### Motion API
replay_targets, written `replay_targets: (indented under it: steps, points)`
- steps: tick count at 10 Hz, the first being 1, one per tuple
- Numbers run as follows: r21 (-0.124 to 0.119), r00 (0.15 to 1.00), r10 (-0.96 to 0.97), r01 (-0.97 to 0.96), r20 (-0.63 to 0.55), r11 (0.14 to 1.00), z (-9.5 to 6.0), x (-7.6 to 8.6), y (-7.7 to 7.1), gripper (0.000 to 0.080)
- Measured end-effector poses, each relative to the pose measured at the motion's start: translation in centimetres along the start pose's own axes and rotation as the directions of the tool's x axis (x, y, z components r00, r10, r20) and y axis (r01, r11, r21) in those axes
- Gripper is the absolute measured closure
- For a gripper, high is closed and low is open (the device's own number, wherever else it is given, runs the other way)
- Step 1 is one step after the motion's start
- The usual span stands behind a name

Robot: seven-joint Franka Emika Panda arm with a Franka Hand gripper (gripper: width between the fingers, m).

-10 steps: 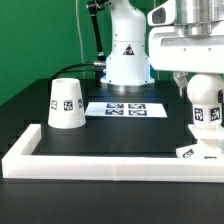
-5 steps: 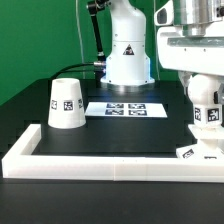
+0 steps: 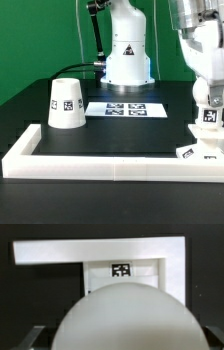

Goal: Assemble lamp

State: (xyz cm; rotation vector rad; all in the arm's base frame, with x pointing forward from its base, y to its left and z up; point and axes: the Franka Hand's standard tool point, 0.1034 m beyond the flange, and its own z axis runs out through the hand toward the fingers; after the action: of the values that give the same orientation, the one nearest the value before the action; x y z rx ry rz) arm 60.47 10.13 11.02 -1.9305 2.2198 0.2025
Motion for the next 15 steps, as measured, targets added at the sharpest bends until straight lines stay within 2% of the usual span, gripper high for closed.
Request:
replay_targets:
  steps: [2, 5, 6, 7, 9, 11, 15]
  points:
    - [-0.008, 0.984, 0.178, -0.177, 0.032, 0.984, 0.02, 0.13, -0.19, 0.022]
    - [-0.016, 0.981, 0.19, -0.189, 0.036, 0.982, 0.04, 0.2, -0.13, 0.022]
    - [-0.021, 0.989, 0.145, -0.144, 0.035, 0.989, 0.04, 0.16, -0.04, 0.0143]
    - [-0.031, 0.994, 0.103, -0.102, 0.038, 0.994, -0.02, -0.01, 0.07, 0.0113]
    - [-0.053, 0.993, -0.114, 0.116, 0.039, 0.992, -0.14, -0.35, 0.26, 0.0102]
    - [-0.044, 0.939, -0.34, 0.342, 0.05, 0.939, 0.03, -0.39, 0.21, 0.0101]
    - [-0.028, 0.815, -0.576, 0.578, 0.059, 0.815, 0.04, -0.35, 0.2, 0.0101]
